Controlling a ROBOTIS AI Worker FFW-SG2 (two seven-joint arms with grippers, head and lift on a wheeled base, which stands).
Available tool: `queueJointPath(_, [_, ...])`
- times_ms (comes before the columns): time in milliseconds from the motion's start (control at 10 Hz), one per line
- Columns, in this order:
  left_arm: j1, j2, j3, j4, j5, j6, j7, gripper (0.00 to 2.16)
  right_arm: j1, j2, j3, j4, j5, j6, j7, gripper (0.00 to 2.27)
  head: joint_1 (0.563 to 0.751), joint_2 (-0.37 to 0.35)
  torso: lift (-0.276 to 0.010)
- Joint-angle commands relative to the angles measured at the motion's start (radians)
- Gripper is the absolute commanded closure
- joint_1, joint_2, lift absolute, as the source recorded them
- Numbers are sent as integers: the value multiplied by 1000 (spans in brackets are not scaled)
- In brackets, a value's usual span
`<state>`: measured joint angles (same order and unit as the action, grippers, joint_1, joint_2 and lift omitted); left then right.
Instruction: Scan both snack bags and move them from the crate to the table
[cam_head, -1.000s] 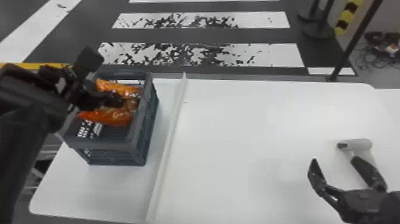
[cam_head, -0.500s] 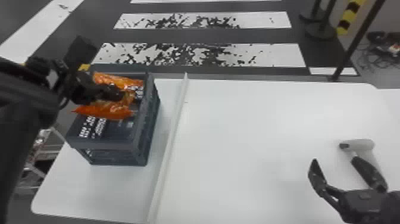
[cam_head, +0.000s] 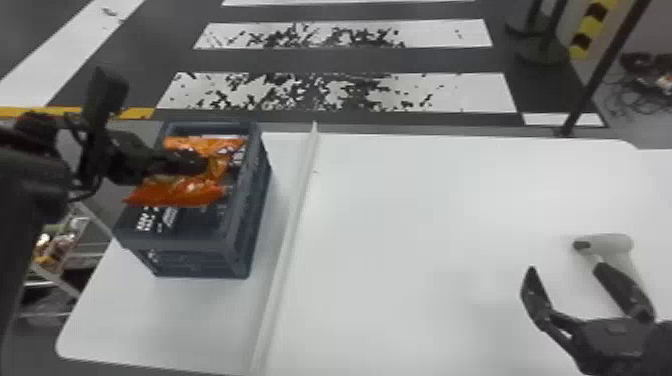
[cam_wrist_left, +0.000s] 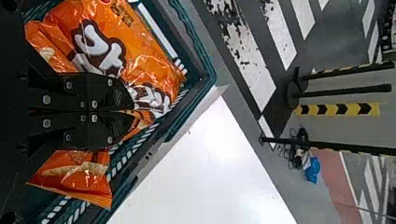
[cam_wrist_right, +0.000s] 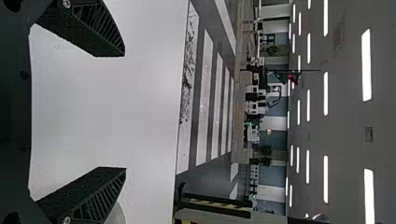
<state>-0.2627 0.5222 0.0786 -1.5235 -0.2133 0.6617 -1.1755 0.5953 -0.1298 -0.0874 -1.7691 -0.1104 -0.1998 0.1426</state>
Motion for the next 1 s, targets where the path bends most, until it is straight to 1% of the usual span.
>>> queueJointPath(0, [20,-1,59,29,89,-33,-15,2125,1,1,0,-3,0,0,0,49,695,100,-88])
queueJointPath(100, [30,-1,96,40,149,-37,-24,2125,3,1,0,-4,0,0,0,49,695,101,-88])
queueJointPath(200, [42,-1,130,43,193,-46,-46,2125,3,1,1,-4,0,0,0,49,695,105,-88])
queueJointPath(300, [51,-1,159,42,244,-46,-53,2125,3,1,1,-6,0,0,0,49,695,108,-88])
queueJointPath(400, [56,-1,190,42,305,-46,-70,2125,3,1,3,-6,0,0,0,49,695,110,-88])
queueJointPath(500, [66,-1,216,40,373,-46,-78,2125,5,1,3,-7,0,0,0,49,695,113,-88])
queueJointPath(600, [91,-8,227,6,396,-43,-79,2125,5,1,5,-7,0,0,0,49,695,116,-88])
queueJointPath(700, [119,-28,228,-61,393,-24,-66,2125,6,1,5,-7,0,0,0,49,695,113,-88])
queueJointPath(900, [183,-93,236,-231,400,62,-13,2128,9,2,3,-10,0,0,-1,49,695,83,-88])
